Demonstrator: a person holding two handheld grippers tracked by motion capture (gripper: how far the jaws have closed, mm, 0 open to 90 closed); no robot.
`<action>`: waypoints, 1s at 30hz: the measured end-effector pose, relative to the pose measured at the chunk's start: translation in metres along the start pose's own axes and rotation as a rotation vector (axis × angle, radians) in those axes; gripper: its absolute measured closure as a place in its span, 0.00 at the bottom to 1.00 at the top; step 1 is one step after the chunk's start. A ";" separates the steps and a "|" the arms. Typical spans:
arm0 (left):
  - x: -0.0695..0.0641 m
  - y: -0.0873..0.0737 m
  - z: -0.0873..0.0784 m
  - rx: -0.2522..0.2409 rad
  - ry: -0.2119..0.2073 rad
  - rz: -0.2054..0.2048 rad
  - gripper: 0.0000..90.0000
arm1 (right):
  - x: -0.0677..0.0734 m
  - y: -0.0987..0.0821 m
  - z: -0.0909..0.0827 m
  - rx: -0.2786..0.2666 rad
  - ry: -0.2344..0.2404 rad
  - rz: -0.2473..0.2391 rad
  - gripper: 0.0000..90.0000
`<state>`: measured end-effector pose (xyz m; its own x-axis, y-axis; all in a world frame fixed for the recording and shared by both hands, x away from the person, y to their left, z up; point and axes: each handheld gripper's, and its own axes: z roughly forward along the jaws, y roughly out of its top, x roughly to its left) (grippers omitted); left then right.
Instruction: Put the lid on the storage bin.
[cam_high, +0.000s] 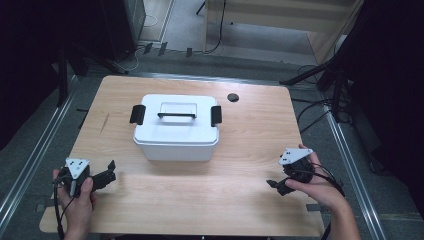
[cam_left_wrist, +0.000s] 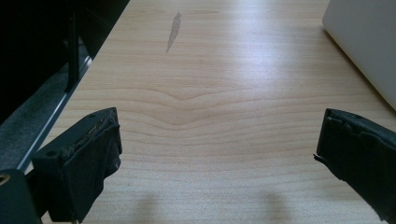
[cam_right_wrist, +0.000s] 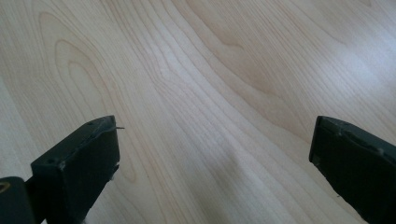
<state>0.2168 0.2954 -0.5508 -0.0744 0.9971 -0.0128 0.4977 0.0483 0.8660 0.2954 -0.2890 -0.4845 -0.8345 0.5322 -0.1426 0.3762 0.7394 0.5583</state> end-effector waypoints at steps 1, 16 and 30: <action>0.000 0.000 0.000 -0.002 -0.003 -0.003 0.01 | 0.001 -0.002 0.001 -0.006 -0.002 0.008 0.01; -0.001 -0.002 -0.002 -0.022 -0.005 0.002 0.01 | 0.010 -0.033 0.009 -0.147 -0.045 0.104 0.01; -0.006 -0.003 -0.005 -0.053 0.017 0.042 0.01 | 0.010 -0.062 0.016 -0.295 -0.088 0.233 0.01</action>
<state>0.2109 0.2891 -0.5508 -0.0691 0.9971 0.0319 0.4542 0.0030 0.8909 0.2702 -0.3229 -0.5336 -0.6976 0.7150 -0.0463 0.4095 0.4509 0.7931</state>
